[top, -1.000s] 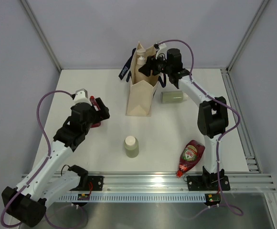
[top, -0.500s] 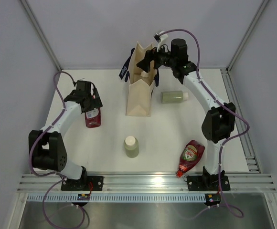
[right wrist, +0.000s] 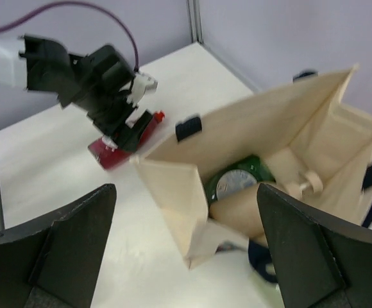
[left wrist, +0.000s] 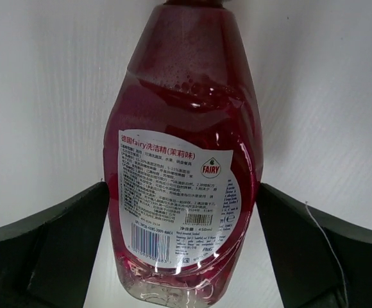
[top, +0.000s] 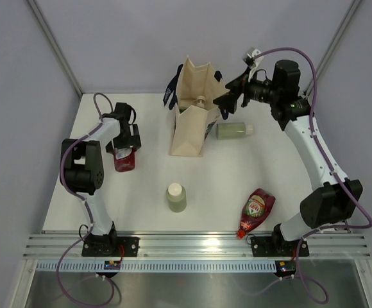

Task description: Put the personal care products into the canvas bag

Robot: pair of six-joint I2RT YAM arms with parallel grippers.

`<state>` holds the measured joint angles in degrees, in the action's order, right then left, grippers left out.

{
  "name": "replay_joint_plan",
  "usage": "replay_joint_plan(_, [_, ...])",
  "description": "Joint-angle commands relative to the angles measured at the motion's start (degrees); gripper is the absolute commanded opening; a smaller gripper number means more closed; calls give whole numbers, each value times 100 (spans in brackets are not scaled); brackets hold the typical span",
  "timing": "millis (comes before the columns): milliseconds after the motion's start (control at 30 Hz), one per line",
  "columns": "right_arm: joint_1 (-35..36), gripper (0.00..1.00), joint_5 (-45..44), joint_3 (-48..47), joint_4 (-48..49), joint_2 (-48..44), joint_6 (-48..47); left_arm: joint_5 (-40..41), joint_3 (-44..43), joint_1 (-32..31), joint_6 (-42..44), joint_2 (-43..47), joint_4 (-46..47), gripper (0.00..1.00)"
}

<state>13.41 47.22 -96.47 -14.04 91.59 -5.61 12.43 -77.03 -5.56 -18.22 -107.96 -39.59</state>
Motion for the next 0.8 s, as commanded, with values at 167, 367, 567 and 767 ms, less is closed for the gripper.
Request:
replay_joint_plan(167, [-295,100,542,1551,68,-932,-107,287,-532,-24,73,-866,-655,97])
replay_joint_plan(367, [-400,100,718,1666,235,-985,174,50,-628,-15,248,-1095,-865,69])
replay_joint_plan(567, [-427,100,815,1683,113,-1020,104,-985,-217,82,249,-420,-314,9])
replay_joint_plan(767, [-497,100,999,1736,-72,-1099,112,-3612,609,336,-32,696,1064,0])
